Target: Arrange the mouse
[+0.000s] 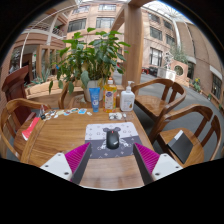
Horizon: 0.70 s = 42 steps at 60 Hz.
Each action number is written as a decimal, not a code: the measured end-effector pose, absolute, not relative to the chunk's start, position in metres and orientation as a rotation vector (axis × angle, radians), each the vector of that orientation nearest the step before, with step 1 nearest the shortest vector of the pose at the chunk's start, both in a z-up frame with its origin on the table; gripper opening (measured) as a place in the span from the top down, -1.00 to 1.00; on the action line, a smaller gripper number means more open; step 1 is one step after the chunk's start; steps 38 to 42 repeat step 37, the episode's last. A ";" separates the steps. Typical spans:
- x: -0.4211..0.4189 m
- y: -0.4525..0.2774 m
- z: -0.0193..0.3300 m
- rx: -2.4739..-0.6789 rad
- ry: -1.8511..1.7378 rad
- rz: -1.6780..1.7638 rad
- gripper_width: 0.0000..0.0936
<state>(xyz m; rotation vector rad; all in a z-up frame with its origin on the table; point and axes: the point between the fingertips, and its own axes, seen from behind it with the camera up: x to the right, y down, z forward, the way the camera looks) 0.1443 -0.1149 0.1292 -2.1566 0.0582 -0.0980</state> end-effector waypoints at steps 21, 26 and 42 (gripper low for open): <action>0.134 -0.203 0.165 -2.134 0.015 -0.128 -0.82; 0.134 -0.215 0.165 -2.138 0.020 -0.114 -0.82; 0.141 -0.224 0.170 -2.128 0.007 -0.148 -0.82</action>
